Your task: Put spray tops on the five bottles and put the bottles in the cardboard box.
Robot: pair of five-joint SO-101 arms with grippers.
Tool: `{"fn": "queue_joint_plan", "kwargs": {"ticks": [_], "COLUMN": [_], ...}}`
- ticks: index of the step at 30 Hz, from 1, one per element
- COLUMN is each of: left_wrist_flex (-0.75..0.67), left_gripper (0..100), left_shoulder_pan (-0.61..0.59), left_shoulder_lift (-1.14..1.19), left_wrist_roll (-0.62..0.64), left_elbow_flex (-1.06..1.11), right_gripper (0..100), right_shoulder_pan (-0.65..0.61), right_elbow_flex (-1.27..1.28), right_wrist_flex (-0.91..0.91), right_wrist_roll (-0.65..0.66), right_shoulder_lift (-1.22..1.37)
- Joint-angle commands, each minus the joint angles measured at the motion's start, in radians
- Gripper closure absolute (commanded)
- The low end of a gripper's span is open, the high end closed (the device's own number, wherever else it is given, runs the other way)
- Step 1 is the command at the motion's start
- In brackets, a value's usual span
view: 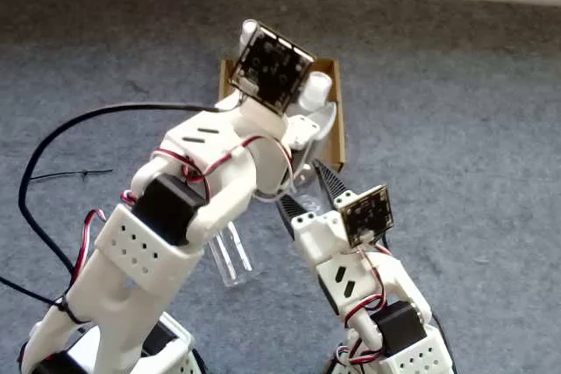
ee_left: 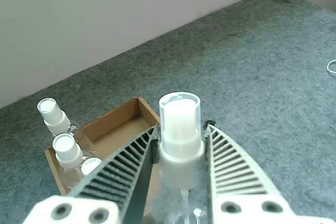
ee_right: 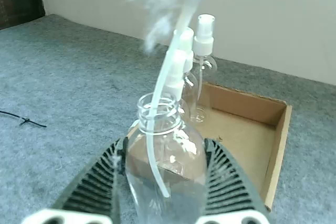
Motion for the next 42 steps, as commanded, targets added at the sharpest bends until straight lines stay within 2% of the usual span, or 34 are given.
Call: {"fn": "queue_joint_plan", "kwargs": {"ticks": [1,4,10,16,21,26,38,42], "left_wrist_flex": [0.006,0.006,0.006,0.087,0.181,0.195,0.195,0.196], "left_gripper": [92,92,91,76,76,76,76,76], "left_shoulder_pan": [0.03,0.03,0.03,0.028,0.004,-0.073,-0.091,-0.13], "left_shoulder_lift": [-0.085,-0.093,-0.093,-0.101,-0.094,-0.088,0.091,0.108], "left_wrist_roll": [0.002,0.0,-0.089,-0.124,-0.144,-0.143,-0.146,-0.146], "left_elbow_flex": [0.033,0.079,0.15,0.091,-0.074,-0.246,-0.251,-0.243], "right_gripper": [99.4,99.4,99.4,99.4,99.4,99.4,99.4,99.4], "right_shoulder_pan": [0.074,0.077,0.077,0.077,0.077,0.077,0.077,0.079], "right_elbow_flex": [-0.148,-0.214,-0.248,-0.248,-0.246,-0.246,-0.246,-0.246], "right_wrist_flex": [0.004,0.004,0.004,0.004,0.004,0.001,0.001,0.001], "right_wrist_roll": [-0.072,-0.078,-0.126,-0.126,-0.126,-0.124,-0.124,-0.124], "right_shoulder_lift": [0.097,0.18,0.222,0.223,0.225,0.225,0.223,0.223]}}
